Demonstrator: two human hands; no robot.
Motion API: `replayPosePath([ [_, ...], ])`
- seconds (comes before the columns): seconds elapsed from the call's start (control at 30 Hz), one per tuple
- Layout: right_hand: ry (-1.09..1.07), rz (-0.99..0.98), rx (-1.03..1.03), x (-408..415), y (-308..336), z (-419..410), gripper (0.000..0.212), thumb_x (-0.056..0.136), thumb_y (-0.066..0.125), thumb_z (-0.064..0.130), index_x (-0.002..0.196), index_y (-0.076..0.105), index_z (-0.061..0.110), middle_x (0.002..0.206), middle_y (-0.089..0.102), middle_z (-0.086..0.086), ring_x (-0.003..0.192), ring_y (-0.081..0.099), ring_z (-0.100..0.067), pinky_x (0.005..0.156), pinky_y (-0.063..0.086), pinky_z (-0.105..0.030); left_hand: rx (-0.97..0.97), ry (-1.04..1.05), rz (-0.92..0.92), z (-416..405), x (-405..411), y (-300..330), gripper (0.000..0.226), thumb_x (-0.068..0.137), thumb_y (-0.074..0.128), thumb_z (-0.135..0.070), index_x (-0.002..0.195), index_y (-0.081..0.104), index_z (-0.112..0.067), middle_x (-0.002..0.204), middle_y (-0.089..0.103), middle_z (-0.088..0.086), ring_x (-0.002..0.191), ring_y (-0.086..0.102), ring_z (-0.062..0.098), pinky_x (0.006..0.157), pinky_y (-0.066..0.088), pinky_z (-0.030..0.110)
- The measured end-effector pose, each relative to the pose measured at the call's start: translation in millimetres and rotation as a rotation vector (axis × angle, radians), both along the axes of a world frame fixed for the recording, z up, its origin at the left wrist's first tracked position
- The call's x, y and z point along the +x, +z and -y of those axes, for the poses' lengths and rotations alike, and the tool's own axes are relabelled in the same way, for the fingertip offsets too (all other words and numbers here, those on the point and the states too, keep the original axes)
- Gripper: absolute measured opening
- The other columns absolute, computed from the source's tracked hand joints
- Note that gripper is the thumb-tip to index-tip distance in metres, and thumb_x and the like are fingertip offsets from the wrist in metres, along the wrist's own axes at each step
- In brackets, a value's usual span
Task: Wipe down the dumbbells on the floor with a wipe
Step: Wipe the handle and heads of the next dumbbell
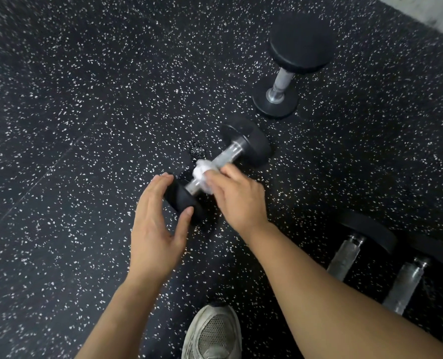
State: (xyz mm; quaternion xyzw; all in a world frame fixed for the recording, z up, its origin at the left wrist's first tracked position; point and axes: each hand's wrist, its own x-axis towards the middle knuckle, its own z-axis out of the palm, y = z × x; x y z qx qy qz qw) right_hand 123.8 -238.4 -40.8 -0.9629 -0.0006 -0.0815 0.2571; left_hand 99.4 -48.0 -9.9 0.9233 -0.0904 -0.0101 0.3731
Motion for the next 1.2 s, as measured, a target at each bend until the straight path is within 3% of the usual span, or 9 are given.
replayPosePath([
  [0.17,-0.318,-0.039,-0.088,18,1,19,0.027,0.100,0.063,0.032,0.125,0.073,0.027,0.088,0.070,0.007,0.059,0.060,-0.013,0.052,0.026,-0.021,-0.005,0.042,-0.041,2,5,4,0.060,0.100,0.060,-0.028,0.154,0.039,-0.016,0.158,0.046,0.005,0.150,0.040,0.023,0.122,0.034,0.049],
  [0.4,0.182,-0.038,-0.010,-6,3,-10,0.016,0.101,0.057,0.021,0.105,0.072,0.020,0.081,0.058,0.004,0.055,0.057,-0.020,0.048,0.047,-0.032,-0.059,0.073,-0.051,-1,10,5,0.052,0.102,0.058,-0.029,0.149,0.046,-0.011,0.148,0.056,0.005,0.137,0.053,0.022,0.115,0.042,0.043],
  [0.53,-0.079,-0.025,-0.014,0,1,5,0.018,0.102,0.061,0.028,0.108,0.076,0.020,0.077,0.062,0.009,0.049,0.048,-0.008,0.044,0.031,-0.020,-0.049,0.072,-0.013,0,8,12,0.043,0.102,0.059,-0.029,0.140,0.053,-0.011,0.136,0.061,-0.003,0.125,0.058,0.016,0.107,0.045,0.034],
  [0.63,-0.305,-0.045,-0.017,2,1,18,0.027,0.105,0.053,0.032,0.121,0.073,0.024,0.081,0.064,0.008,0.053,0.055,-0.013,0.048,0.039,-0.025,-0.058,0.080,0.017,3,4,14,0.040,0.100,0.063,-0.024,0.137,0.054,-0.011,0.131,0.062,-0.007,0.122,0.060,0.014,0.106,0.047,0.036],
  [0.73,-0.150,-0.023,0.008,-12,4,13,0.024,0.105,0.054,0.031,0.112,0.075,0.023,0.082,0.064,0.007,0.051,0.051,-0.012,0.046,0.035,-0.023,-0.090,0.117,0.006,2,1,8,0.039,0.103,0.061,-0.025,0.138,0.054,-0.010,0.134,0.063,-0.002,0.125,0.060,0.017,0.107,0.048,0.043],
  [0.9,0.099,-0.022,-0.019,-36,-4,9,0.023,0.104,0.055,0.038,0.110,0.073,0.025,0.095,0.068,0.005,0.061,0.066,-0.020,0.048,0.050,-0.031,-0.106,0.084,-0.096,-2,-7,1,0.062,0.095,0.063,-0.042,0.147,0.047,-0.011,0.146,0.056,0.000,0.135,0.054,0.017,0.113,0.043,0.036],
  [1.03,-0.147,0.004,-0.061,-33,1,27,0.023,0.103,0.060,0.032,0.115,0.076,0.022,0.079,0.067,0.006,0.049,0.056,-0.012,0.044,0.022,-0.013,-0.108,0.043,-0.147,-2,-17,0,0.071,0.091,0.067,-0.047,0.150,0.044,-0.014,0.148,0.054,-0.003,0.137,0.052,0.014,0.115,0.042,0.034],
  [1.13,-0.311,-0.028,-0.029,-35,5,33,0.028,0.103,0.057,0.031,0.125,0.073,0.025,0.079,0.067,0.007,0.052,0.054,-0.012,0.045,0.026,-0.017,-0.097,-0.004,-0.167,1,-24,-3,0.075,0.090,0.068,-0.051,0.150,0.043,-0.015,0.148,0.053,-0.004,0.137,0.051,0.014,0.115,0.042,0.036],
  [1.2,-0.248,-0.023,-0.008,-44,4,29,0.026,0.105,0.053,0.030,0.115,0.076,0.022,0.075,0.065,0.006,0.050,0.052,-0.011,0.043,0.028,-0.018,-0.095,-0.026,-0.159,4,-28,-3,0.076,0.089,0.068,-0.054,0.150,0.044,-0.016,0.147,0.053,-0.006,0.136,0.051,0.012,0.114,0.041,0.032],
])
